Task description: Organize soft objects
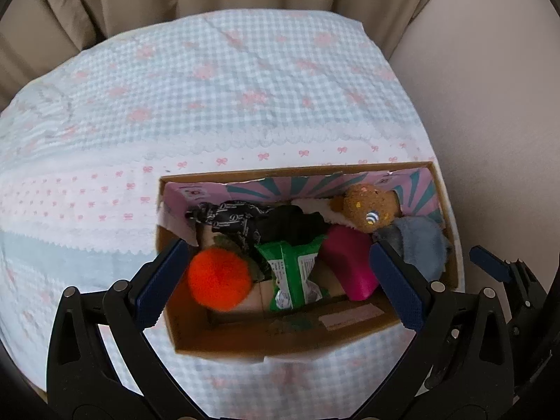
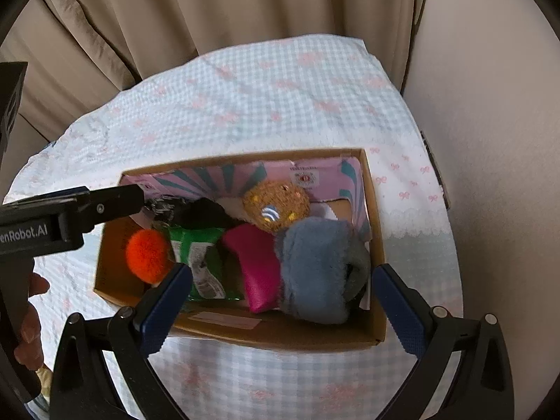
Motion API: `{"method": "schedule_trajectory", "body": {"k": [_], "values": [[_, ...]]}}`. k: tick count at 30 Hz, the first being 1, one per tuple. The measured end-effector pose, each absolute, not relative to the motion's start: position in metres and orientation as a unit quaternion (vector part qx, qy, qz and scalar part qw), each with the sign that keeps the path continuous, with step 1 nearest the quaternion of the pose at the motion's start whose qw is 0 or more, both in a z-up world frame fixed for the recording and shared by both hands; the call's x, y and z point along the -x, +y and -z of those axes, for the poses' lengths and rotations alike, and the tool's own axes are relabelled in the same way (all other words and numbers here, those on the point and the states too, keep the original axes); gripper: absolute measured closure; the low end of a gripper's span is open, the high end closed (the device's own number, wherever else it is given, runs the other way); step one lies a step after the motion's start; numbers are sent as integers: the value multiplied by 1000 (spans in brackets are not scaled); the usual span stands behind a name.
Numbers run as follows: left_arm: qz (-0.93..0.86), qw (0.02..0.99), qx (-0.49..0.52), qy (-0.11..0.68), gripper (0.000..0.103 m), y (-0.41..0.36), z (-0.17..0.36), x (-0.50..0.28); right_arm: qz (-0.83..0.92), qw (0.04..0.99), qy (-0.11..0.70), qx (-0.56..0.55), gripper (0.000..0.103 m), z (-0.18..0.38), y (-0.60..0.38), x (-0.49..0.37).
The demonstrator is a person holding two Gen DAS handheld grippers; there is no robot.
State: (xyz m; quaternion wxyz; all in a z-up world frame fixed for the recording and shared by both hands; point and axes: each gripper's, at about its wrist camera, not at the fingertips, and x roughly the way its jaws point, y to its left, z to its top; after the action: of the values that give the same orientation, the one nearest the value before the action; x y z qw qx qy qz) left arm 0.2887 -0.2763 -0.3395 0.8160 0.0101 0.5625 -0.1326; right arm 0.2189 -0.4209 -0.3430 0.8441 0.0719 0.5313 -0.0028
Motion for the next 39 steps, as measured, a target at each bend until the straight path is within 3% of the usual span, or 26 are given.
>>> {"method": "schedule_trajectory", "body": {"k": [9, 23, 31, 39], "values": [[136, 849, 16, 511, 0, -234, 256, -255, 1, 870, 487, -73, 1, 274, -396, -198], [90, 938, 26, 335, 0, -108, 68, -127, -2, 932, 356, -69, 0, 82, -325, -123], [88, 959, 13, 270, 0, -76, 22, -73, 10, 955, 293, -45, 0, 23, -289, -77], [98, 968, 7, 231, 0, -69, 5, -41, 28, 965, 260, -28, 1, 12, -274, -45]]}}
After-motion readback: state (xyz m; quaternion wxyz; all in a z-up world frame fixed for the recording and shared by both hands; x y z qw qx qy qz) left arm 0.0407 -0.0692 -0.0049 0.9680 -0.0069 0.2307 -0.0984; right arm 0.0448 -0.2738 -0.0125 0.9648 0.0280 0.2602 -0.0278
